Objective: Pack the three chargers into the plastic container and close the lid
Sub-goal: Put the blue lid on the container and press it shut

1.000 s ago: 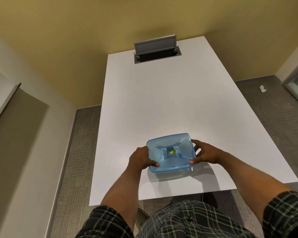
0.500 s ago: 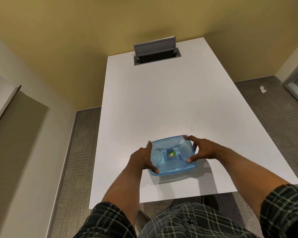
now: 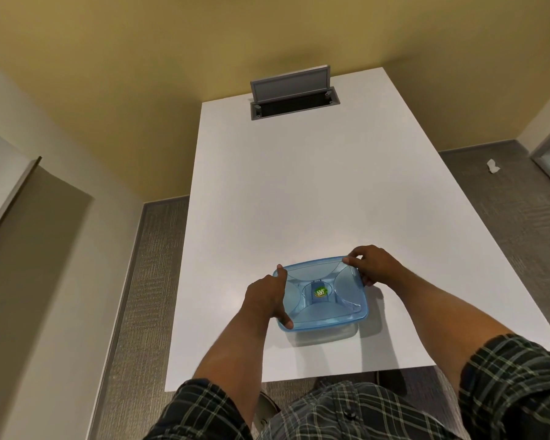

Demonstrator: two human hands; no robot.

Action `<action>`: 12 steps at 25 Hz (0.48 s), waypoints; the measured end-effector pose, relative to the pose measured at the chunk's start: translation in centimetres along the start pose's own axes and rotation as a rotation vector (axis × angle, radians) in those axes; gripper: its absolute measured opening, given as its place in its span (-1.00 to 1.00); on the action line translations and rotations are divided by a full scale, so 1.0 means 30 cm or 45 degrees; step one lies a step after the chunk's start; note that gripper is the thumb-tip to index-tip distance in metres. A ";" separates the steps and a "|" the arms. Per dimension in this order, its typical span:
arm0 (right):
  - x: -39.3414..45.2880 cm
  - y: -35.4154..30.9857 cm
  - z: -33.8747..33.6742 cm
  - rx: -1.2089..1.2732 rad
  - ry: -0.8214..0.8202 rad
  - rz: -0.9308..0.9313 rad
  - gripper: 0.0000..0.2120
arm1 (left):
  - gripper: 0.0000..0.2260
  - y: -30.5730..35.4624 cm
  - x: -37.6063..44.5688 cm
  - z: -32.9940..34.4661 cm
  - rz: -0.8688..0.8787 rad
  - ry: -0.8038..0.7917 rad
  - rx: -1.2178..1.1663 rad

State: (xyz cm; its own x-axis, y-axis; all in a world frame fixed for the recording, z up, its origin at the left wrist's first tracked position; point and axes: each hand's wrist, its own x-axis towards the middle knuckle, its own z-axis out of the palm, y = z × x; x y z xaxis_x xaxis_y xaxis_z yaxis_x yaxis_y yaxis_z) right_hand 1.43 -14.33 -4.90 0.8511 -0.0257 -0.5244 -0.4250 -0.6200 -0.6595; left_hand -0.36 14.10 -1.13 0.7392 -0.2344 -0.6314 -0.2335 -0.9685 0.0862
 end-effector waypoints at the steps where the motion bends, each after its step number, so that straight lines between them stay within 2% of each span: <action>1: 0.009 -0.003 -0.005 0.010 -0.049 0.056 -0.63 | 0.28 -0.004 0.003 -0.002 -0.002 -0.001 -0.002; 5: 0.024 -0.016 -0.032 0.096 -0.203 0.274 -0.48 | 0.27 -0.018 0.006 0.005 0.001 0.013 -0.027; 12: 0.013 -0.087 -0.054 0.016 -0.287 0.404 -0.58 | 0.29 -0.041 0.007 0.014 -0.002 0.043 -0.119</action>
State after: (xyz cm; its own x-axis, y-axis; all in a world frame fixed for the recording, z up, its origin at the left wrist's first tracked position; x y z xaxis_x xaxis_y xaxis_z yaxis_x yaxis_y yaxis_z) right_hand 3.38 -13.97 -2.51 0.5886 -0.0410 -0.8074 -0.6610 -0.5995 -0.4514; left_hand -0.20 15.27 -1.70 0.7607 -0.2337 -0.6056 -0.1735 -0.9722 0.1573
